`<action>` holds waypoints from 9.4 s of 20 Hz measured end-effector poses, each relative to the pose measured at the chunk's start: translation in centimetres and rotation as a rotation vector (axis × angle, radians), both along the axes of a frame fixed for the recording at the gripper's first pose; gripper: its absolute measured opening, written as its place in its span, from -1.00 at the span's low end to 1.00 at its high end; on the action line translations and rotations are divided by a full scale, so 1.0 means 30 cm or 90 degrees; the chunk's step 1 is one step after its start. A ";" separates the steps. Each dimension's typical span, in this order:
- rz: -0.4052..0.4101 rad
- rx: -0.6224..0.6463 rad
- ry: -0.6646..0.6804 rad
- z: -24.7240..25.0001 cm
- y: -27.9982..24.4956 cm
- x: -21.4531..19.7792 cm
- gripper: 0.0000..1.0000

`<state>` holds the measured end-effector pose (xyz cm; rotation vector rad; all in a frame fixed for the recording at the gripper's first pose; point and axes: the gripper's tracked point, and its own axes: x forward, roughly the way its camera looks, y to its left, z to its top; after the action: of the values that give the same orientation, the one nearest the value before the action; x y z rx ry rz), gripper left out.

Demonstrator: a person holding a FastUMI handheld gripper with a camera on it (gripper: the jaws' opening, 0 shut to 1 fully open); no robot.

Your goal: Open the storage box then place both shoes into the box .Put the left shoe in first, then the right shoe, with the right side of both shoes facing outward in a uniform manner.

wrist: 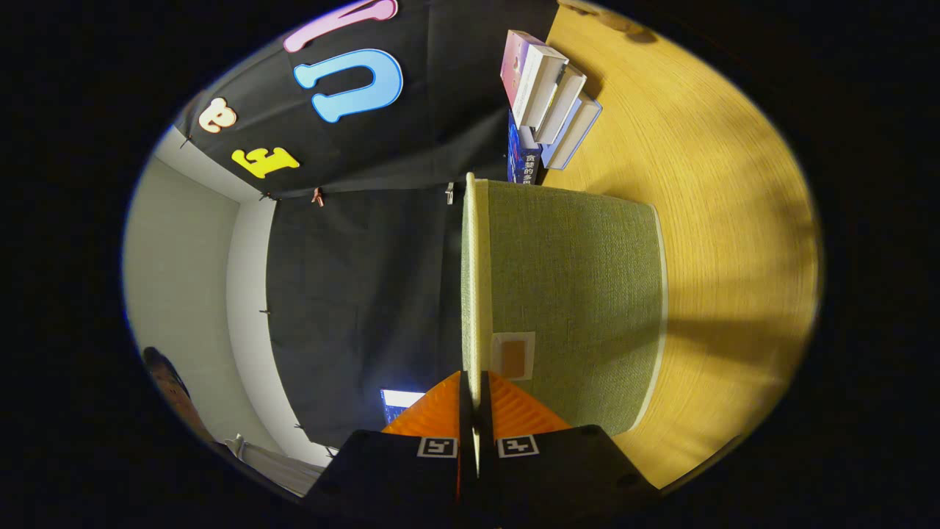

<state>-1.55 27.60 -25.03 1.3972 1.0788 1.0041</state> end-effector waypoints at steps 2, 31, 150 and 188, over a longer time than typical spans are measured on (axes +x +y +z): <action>-0.019 0.008 -0.023 0.067 -0.008 0.003 -0.90; 0.000 -0.034 -0.111 0.615 0.660 0.077 0.62; -0.195 -0.789 -0.273 0.187 -0.467 0.022 0.97; -0.228 -0.988 -0.077 -0.462 -1.110 -0.135 -0.91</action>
<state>-5.59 -5.70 -38.90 0.1891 1.0157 -0.1552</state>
